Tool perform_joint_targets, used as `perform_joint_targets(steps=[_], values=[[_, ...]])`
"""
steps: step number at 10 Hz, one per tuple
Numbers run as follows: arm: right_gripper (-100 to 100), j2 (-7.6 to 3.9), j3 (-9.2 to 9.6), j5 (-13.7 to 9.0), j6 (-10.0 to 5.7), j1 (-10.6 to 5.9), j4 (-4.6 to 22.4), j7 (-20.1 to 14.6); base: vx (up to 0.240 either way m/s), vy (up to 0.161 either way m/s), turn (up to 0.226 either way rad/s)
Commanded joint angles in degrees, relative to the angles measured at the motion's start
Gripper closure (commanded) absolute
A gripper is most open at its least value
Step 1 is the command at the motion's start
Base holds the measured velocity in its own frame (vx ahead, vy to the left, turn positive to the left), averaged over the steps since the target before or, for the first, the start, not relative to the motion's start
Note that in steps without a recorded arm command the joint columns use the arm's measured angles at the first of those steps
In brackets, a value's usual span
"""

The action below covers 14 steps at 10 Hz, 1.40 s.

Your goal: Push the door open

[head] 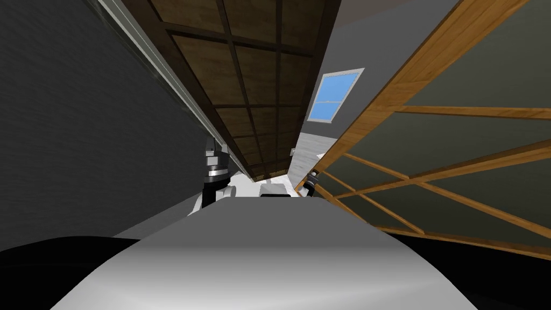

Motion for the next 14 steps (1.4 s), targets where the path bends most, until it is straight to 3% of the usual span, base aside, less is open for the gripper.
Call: perform_joint_targets(steps=[1, 2, 4, 8, 10, 14], values=[[100, 0.10, -1.35, -0.32, 0.24, 2.00, -2.86, 0.83, 0.060, -0.029, 0.037], [100, 0.10, -1.35, -0.32, 0.24, 1.91, -0.56, 0.83, 0.032, -0.017, 0.006], [100, 0.10, -1.35, -0.32, 0.24, 2.00, -3.49, 0.83, -0.007, 0.005, -0.019], [100, 0.85, -5.92, -1.02, -0.26, 1.81, -3.68, 1.58, 0.069, -0.031, 0.080], [100, 0.85, -5.92, -1.02, -0.26, 1.81, -3.68, 1.58, 0.051, -0.024, 0.013], [100, 1.56, -9.02, -1.49, -0.60, 1.69, -3.75, 2.09, 0.052, -0.023, 0.047]])
